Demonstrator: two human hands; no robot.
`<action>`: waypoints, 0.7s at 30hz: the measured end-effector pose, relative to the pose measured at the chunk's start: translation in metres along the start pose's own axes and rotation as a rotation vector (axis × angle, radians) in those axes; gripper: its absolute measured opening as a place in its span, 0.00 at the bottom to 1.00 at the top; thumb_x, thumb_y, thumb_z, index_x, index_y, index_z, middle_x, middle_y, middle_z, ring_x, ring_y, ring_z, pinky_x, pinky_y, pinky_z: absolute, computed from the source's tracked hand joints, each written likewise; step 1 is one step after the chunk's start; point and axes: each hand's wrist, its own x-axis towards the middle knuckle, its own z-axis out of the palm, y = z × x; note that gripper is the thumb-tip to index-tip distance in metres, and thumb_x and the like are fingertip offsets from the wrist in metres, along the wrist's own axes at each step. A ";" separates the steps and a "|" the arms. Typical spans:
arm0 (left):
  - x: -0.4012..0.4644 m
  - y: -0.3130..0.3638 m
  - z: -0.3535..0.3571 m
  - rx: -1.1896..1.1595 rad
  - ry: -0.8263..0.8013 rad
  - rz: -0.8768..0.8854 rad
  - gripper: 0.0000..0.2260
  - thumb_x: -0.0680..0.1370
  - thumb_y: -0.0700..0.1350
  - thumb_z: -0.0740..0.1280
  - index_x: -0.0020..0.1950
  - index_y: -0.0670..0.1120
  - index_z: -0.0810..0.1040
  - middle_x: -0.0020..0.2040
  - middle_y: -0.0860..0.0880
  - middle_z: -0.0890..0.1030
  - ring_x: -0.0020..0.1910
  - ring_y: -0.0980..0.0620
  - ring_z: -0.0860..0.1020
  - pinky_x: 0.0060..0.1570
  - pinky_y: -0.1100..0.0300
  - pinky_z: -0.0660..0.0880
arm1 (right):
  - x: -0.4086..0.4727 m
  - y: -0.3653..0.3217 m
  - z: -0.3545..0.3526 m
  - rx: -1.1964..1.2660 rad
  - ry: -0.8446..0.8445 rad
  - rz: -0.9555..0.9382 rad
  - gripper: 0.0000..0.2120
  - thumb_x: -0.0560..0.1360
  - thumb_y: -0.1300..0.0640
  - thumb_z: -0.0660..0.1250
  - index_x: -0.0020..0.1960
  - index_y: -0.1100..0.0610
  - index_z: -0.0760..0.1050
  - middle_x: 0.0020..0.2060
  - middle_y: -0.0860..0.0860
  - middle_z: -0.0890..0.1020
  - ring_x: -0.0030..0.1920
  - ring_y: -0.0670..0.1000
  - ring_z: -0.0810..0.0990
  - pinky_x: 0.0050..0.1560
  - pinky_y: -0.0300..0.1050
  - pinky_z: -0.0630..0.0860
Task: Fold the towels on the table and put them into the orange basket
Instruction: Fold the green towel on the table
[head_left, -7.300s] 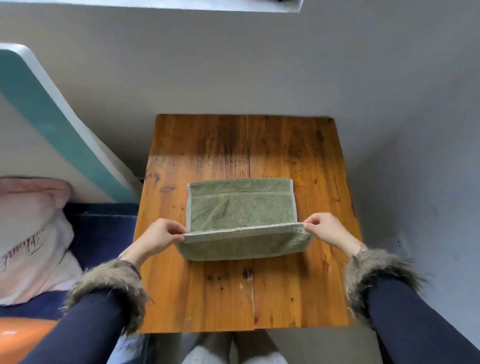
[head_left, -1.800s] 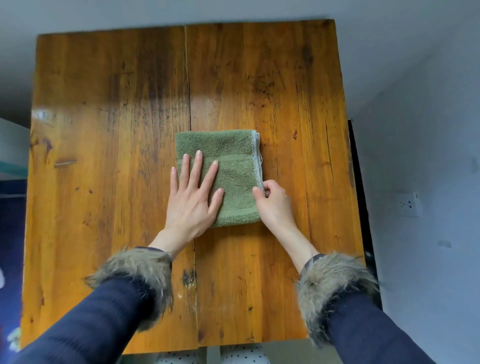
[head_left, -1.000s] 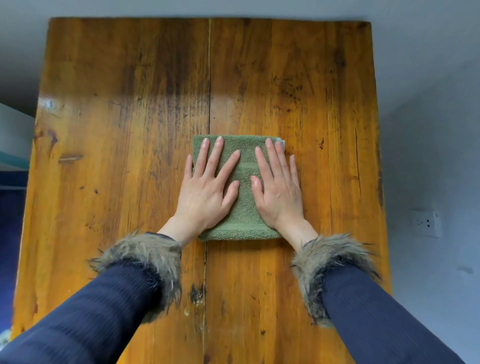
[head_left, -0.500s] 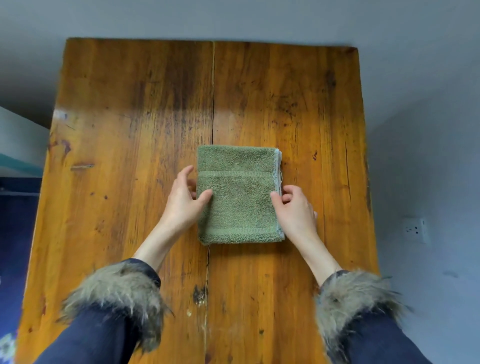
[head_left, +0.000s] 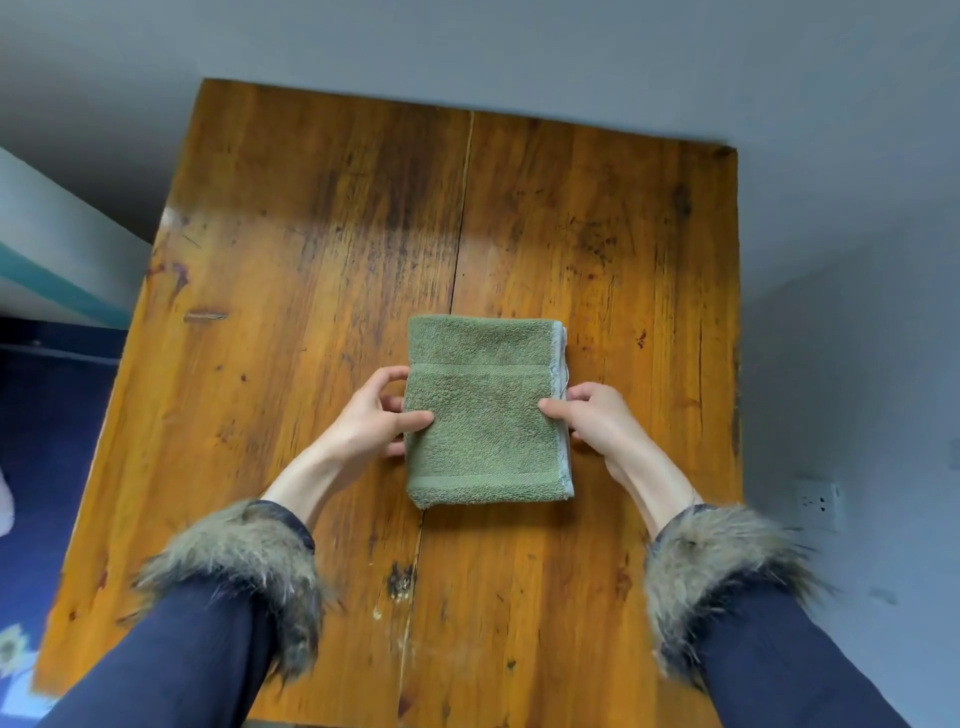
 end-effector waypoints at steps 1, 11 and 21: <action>-0.002 -0.003 -0.002 -0.029 -0.009 -0.016 0.21 0.75 0.33 0.66 0.65 0.49 0.69 0.47 0.43 0.77 0.45 0.53 0.80 0.35 0.60 0.77 | -0.003 -0.002 0.000 0.028 -0.017 -0.005 0.06 0.73 0.58 0.70 0.45 0.58 0.74 0.47 0.53 0.80 0.45 0.49 0.78 0.49 0.45 0.73; -0.067 -0.028 -0.026 -0.228 0.027 -0.027 0.21 0.74 0.33 0.67 0.64 0.50 0.70 0.54 0.42 0.77 0.52 0.48 0.79 0.48 0.47 0.78 | -0.050 -0.019 0.012 0.069 -0.244 0.040 0.08 0.75 0.59 0.67 0.53 0.57 0.76 0.48 0.52 0.83 0.47 0.50 0.81 0.41 0.44 0.76; -0.223 -0.056 -0.124 -0.432 0.285 0.140 0.21 0.75 0.34 0.66 0.61 0.55 0.70 0.49 0.47 0.79 0.48 0.52 0.79 0.45 0.52 0.77 | -0.160 -0.095 0.118 -0.144 -0.463 -0.165 0.14 0.73 0.61 0.67 0.58 0.55 0.73 0.46 0.51 0.81 0.43 0.49 0.78 0.46 0.47 0.76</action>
